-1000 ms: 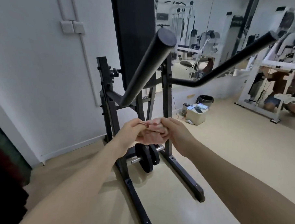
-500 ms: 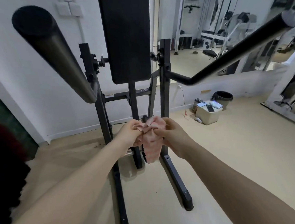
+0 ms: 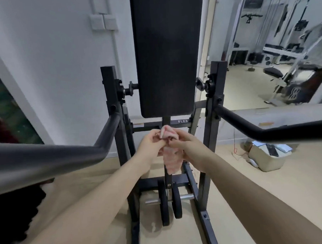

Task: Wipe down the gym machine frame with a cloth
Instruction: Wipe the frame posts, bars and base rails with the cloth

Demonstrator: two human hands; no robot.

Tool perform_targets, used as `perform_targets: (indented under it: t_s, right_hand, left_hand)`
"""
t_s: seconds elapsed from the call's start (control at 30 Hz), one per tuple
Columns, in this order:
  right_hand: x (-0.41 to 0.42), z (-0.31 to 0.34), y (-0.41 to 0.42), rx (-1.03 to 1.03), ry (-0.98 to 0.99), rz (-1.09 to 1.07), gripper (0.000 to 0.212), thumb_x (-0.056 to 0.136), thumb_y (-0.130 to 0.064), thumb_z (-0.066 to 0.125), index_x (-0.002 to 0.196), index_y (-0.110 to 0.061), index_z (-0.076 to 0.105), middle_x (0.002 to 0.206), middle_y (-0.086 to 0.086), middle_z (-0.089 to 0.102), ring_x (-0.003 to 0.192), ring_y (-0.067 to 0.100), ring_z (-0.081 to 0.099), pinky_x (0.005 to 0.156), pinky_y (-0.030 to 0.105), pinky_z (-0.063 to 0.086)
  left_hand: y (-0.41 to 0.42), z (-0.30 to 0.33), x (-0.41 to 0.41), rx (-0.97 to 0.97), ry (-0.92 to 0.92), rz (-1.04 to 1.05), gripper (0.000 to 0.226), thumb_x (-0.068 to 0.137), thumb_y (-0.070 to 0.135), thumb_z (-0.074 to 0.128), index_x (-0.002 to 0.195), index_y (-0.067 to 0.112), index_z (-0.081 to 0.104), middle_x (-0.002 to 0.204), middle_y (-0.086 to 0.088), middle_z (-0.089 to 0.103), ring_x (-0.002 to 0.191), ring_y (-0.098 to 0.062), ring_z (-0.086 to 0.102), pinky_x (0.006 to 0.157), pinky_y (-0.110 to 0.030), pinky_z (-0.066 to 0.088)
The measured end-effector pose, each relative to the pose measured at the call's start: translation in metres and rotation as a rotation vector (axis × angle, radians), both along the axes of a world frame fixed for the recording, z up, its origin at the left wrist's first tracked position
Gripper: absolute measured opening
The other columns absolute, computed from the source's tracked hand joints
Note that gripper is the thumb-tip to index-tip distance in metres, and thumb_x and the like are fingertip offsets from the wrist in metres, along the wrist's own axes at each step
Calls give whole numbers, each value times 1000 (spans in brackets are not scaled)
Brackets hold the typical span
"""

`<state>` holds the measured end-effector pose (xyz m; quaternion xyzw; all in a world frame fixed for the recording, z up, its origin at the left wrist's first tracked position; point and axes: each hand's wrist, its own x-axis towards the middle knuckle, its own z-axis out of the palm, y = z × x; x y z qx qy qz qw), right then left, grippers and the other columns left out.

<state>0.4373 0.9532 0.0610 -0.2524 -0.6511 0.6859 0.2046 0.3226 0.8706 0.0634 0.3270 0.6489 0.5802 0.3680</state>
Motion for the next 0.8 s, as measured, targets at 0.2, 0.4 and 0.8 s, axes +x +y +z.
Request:
perform_targets:
  t_s: [0.2, 0.4, 0.8]
  right_hand:
    - [-88, -2, 61, 213, -22, 43, 44, 93, -7, 56, 132, -27, 55, 113, -2, 66, 103, 13, 64, 87, 25, 54]
    - [-161, -23, 154, 407, -163, 7, 23, 94, -20, 55, 116, -20, 63, 100, -5, 66, 92, 10, 62, 79, 25, 53]
    - [-160, -208, 289, 310, -236, -241, 21, 96, -20, 51, 96, -37, 63, 98, -6, 67, 97, 18, 62, 86, 44, 53]
  left_hand:
    - [59, -4, -74, 17, 7, 242, 17, 90, 14, 59, 105, 18, 67, 102, -8, 68, 94, -22, 66, 82, -35, 56]
    - [131, -31, -143, -25, 116, 315, 18, 92, 22, 56, 109, 18, 62, 102, -1, 67, 89, -14, 65, 77, -28, 54]
    - [260, -197, -184, -269, 31, 235, 44, 98, 6, 41, 139, 21, 42, 131, 0, 51, 99, -11, 53, 79, -16, 44]
